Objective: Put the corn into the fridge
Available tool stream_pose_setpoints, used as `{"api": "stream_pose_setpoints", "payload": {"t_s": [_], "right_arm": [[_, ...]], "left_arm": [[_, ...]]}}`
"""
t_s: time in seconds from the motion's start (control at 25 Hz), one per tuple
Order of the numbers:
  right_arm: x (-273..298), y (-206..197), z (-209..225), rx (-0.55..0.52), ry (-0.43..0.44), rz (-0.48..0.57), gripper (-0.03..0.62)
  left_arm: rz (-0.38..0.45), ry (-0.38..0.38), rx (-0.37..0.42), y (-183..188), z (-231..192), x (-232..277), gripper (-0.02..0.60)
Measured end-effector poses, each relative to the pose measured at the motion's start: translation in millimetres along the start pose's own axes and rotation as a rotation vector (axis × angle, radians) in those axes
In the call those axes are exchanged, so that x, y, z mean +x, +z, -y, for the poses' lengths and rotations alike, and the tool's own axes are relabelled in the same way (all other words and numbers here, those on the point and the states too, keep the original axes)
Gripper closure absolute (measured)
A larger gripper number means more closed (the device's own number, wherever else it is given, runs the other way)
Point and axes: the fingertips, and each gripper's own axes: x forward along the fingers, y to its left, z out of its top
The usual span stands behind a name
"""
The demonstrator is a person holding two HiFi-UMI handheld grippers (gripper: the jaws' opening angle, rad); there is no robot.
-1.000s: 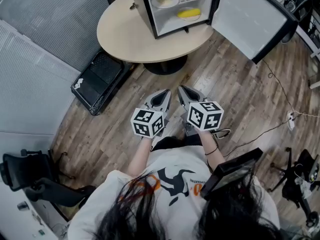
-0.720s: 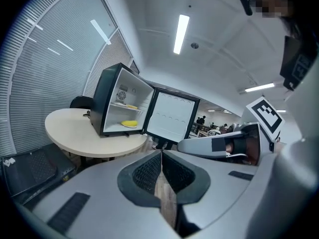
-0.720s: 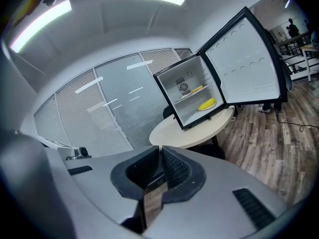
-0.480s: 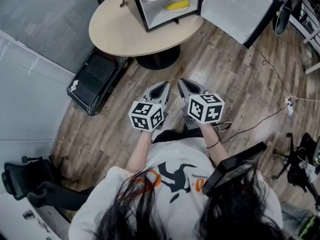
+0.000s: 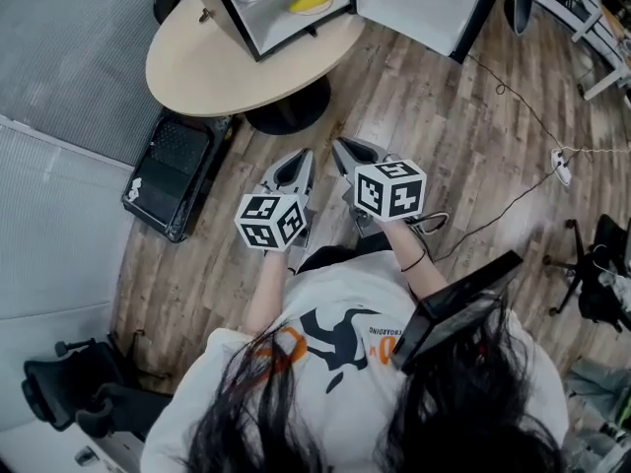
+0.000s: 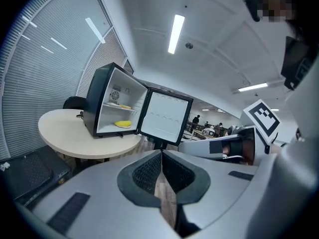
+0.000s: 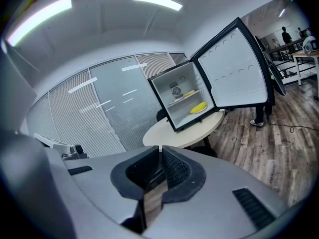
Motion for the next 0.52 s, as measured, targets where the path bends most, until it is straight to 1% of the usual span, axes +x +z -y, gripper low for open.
{"api": "stream_pose_setpoints", "payload": {"t_s": [0.24, 0.52], "right_arm": [[8, -3, -5, -0.020, 0.002, -0.023, 0.563], [30, -4, -22, -0.060, 0.027, -0.050, 0.563]], "left_arm": [[0.006, 0.015, -0.016, -1, -7, -5, 0.568], [0.038, 0.055, -0.044, 6, -30, -15, 0.568]]}}
